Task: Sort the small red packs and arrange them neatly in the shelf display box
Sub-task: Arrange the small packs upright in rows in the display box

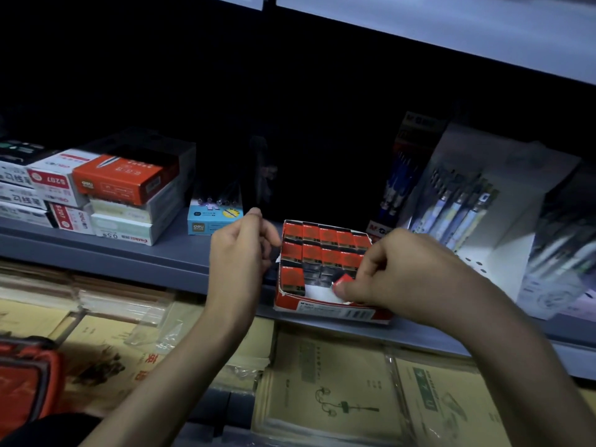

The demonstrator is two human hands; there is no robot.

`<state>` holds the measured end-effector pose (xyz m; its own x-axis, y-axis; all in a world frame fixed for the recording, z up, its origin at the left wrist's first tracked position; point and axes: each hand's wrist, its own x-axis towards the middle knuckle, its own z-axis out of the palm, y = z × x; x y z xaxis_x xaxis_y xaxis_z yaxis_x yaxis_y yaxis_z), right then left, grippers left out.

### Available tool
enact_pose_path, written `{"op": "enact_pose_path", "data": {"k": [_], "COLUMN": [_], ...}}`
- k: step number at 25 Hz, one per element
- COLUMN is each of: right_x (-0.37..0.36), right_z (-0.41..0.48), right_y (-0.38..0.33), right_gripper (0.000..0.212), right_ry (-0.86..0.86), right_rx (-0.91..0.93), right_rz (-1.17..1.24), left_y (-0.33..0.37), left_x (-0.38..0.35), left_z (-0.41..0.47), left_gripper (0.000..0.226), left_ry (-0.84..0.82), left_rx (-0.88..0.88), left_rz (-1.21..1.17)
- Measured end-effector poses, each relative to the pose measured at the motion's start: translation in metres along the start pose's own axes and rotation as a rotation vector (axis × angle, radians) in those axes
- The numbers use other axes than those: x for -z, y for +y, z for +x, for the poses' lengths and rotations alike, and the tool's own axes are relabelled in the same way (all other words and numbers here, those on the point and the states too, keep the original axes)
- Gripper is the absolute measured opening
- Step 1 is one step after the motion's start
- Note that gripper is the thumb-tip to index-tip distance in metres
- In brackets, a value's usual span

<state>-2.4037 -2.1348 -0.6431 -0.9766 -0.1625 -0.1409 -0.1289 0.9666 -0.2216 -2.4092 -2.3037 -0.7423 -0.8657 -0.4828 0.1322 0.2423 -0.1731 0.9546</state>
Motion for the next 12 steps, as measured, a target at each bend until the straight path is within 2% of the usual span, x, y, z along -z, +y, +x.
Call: {"op": "enact_pose_path", "data": {"k": [4, 7, 9, 12], "right_x": [0.009, 0.006, 0.003, -0.001], "right_z": [-0.006, -0.001, 0.002, 0.009], "right_y": [0.003, 0.005, 0.009, 0.014], "right_gripper": [0.036, 0.013, 0.018, 0.029], "right_ry": [0.1, 0.006, -0.032, -0.06], "right_rx": [0.106, 0.223, 0.266, 0.246], "right_rz": [0.291, 0.655, 0.789, 0.822], "left_y": [0.004, 0.007, 0.009, 0.009], "left_x": [0.004, 0.006, 0.007, 0.007], "left_z": [-0.002, -0.004, -0.004, -0.005], "left_gripper": [0.053, 0.05, 0.049, 0.049], "left_ry": [0.017, -0.036, -0.065, -0.086], "left_rx": [0.002, -0.023, -0.014, 0.008], "left_rz": [-0.092, -0.122, -0.137, -0.143]}}
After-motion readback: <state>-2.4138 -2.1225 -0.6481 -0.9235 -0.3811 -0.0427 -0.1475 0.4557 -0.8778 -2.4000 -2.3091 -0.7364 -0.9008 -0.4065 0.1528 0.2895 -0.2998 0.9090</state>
